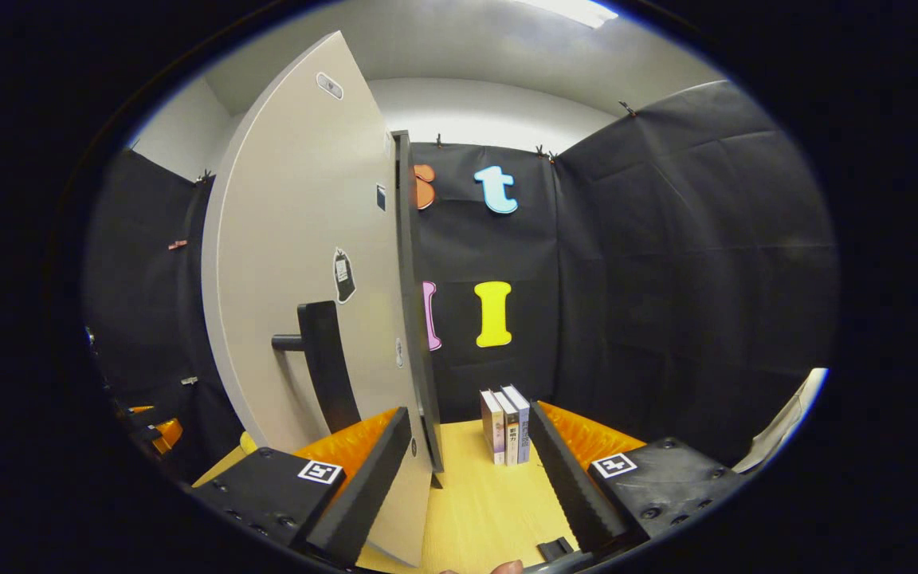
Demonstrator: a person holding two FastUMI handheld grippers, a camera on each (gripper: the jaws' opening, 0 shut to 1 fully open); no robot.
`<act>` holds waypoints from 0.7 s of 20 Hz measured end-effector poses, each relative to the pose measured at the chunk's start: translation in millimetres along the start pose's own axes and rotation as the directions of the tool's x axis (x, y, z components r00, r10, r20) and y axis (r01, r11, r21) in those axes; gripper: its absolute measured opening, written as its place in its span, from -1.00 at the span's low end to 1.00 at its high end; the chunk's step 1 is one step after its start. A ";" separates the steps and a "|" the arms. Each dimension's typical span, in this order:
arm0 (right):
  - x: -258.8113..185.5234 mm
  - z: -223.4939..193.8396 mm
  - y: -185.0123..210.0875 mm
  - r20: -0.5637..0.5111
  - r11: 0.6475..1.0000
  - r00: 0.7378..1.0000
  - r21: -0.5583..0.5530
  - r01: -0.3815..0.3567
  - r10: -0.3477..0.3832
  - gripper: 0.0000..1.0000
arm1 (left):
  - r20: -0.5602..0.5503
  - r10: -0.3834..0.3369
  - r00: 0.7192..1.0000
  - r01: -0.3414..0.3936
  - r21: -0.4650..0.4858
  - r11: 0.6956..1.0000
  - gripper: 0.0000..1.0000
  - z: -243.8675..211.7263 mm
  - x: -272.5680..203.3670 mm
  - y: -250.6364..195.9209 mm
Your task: Open the cabinet door with the right hand, grasp the bottle in the cabinet with the left hand and place it on the coaster, then close the cabinet door with the right hand.
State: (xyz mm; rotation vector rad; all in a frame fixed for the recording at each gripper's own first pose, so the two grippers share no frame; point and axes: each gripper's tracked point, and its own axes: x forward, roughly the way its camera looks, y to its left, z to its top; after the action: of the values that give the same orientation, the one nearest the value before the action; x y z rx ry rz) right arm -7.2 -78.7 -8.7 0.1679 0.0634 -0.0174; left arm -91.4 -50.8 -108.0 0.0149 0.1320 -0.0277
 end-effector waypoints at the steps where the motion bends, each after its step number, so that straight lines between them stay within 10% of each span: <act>1: 0.3 -2.3 9.7 -0.002 1.000 1.000 -0.004 -0.014 0.014 0.94 | -0.001 0.003 1.000 -0.003 0.001 1.000 0.93 -0.5 1.4 3.7; 14: 14.1 -19.3 121.0 -0.020 0.988 0.989 0.055 -0.143 0.144 0.95 | -0.003 0.009 1.000 -0.009 0.004 1.000 0.93 -8.5 8.4 30.7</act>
State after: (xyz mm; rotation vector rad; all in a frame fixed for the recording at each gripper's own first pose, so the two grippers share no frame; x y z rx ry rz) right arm 8.5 43.7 -8.5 0.2256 0.0748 0.1269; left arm -83.3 -20.3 -117.1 0.0198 0.1345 -0.0190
